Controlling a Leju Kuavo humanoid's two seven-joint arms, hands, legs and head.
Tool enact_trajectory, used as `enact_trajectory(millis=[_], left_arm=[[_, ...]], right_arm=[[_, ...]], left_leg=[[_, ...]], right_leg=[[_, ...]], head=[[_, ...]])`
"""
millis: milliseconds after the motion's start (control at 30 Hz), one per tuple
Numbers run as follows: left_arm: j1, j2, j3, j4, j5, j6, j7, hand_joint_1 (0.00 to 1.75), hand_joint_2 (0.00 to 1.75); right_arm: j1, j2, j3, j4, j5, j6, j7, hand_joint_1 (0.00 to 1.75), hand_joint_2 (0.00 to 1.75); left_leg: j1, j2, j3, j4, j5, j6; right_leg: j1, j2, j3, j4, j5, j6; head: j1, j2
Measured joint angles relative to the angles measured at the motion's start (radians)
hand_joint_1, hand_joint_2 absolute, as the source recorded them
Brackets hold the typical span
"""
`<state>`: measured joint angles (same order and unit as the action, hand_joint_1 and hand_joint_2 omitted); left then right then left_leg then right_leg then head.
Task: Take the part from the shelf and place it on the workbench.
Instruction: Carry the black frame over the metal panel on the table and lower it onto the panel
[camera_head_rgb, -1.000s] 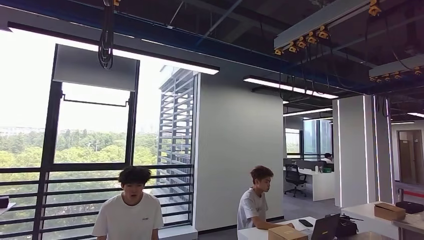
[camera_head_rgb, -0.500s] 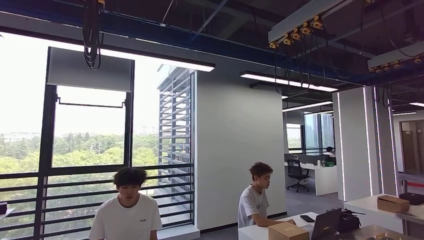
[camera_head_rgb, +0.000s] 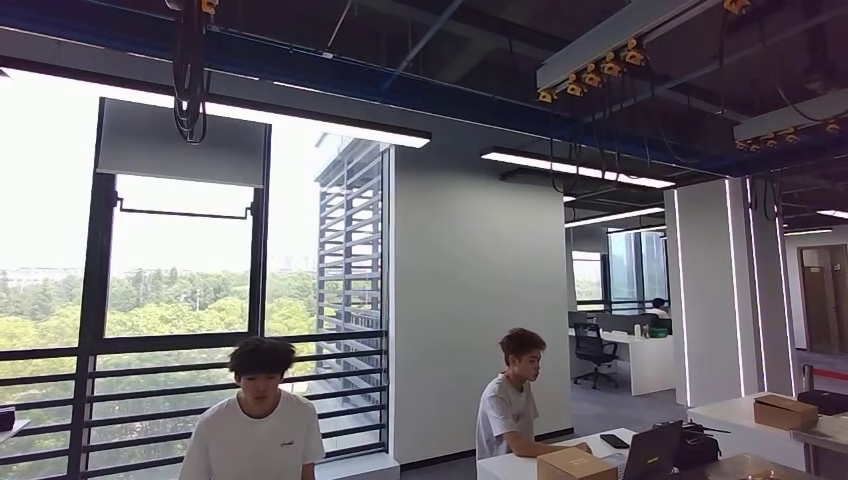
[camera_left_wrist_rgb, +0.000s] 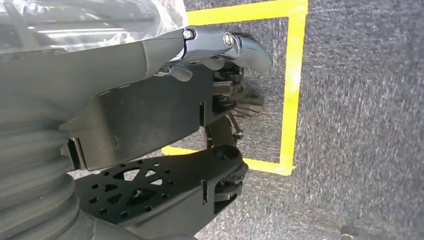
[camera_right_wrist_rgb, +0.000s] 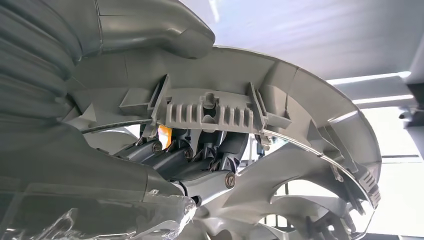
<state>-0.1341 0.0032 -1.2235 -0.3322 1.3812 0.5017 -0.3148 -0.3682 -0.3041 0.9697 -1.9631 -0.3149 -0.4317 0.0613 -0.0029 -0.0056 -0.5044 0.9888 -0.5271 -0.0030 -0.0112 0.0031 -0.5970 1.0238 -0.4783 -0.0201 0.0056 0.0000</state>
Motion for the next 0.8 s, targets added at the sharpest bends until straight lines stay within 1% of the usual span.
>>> enact_trajectory(millis=[133, 200, 300, 400, 533, 667, 800], left_arm=[[-0.004, -0.003, -0.006, 0.003, -0.002, -0.002, 0.013, 0.0, 1.75], [-0.006, -0.005, -0.007, 0.005, -0.003, -0.006, 0.031, 0.0, 1.75], [-0.01, -0.008, -0.012, 0.01, -0.014, -0.017, 0.072, 0.0, 1.75], [-0.018, -0.012, -0.024, 0.014, -0.031, -0.027, 0.109, 0.0, 1.75], [-0.025, -0.016, -0.037, 0.019, -0.052, -0.045, 0.127, 0.0, 1.75], [-0.032, -0.018, -0.05, 0.022, -0.07, -0.057, 0.127, 0.0, 1.75], [-0.038, -0.021, -0.061, 0.024, -0.09, -0.064, 0.13, 0.0, 1.75]], right_arm=[[-0.062, 0.028, 0.041, 0.058, 0.054, -0.002, 0.038, 1.75, 1.75], [-0.088, 0.038, 0.061, 0.086, 0.101, -0.006, 0.066, 1.75, 1.75], [-0.127, 0.051, 0.092, 0.139, 0.211, -0.007, 0.113, 1.75, 1.75], [-0.17, 0.071, 0.127, 0.205, 0.37, 0.01, 0.176, 1.75, 1.75], [-0.227, 0.108, 0.176, 0.303, 0.624, 0.079, 0.273, 1.75, 1.75], [-0.273, 0.145, 0.219, 0.388, 0.769, 0.164, 0.312, 1.75, 1.75], [-0.314, 0.184, 0.267, 0.478, 0.911, 0.288, 0.331, 1.75, 1.75]], left_leg=[[0.0, 0.0, 0.0, 0.0, 0.0, 0.0], [0.0, 0.0, 0.0, 0.0, 0.0, 0.0], [0.0, 0.0, 0.0, 0.0, 0.0, 0.0], [0.0, -0.001, 0.0, 0.0, 0.0, 0.0], [0.0, -0.001, 0.0, 0.0, 0.0, 0.0], [0.0, -0.001, 0.0, 0.0, 0.0, 0.0], [0.0, -0.001, 0.0, 0.0, 0.0, 0.0]], right_leg=[[0.0, -0.001, 0.001, -0.001, 0.0, 0.0], [0.0, -0.001, 0.001, -0.001, 0.0, 0.0], [0.0, -0.001, 0.001, -0.002, 0.0, 0.0], [0.0, -0.001, 0.001, -0.002, 0.0, 0.0], [0.0, -0.002, 0.002, -0.002, 0.0, 0.0], [0.0, -0.002, 0.002, -0.002, 0.0, 0.0], [0.0, -0.002, 0.002, -0.002, 0.0, 0.0]], head=[[0.0, 0.0], [0.0, 0.0], [0.0, 0.0], [0.0, 0.0], [0.0, 0.0], [0.0, 0.0], [0.0, 0.0]])
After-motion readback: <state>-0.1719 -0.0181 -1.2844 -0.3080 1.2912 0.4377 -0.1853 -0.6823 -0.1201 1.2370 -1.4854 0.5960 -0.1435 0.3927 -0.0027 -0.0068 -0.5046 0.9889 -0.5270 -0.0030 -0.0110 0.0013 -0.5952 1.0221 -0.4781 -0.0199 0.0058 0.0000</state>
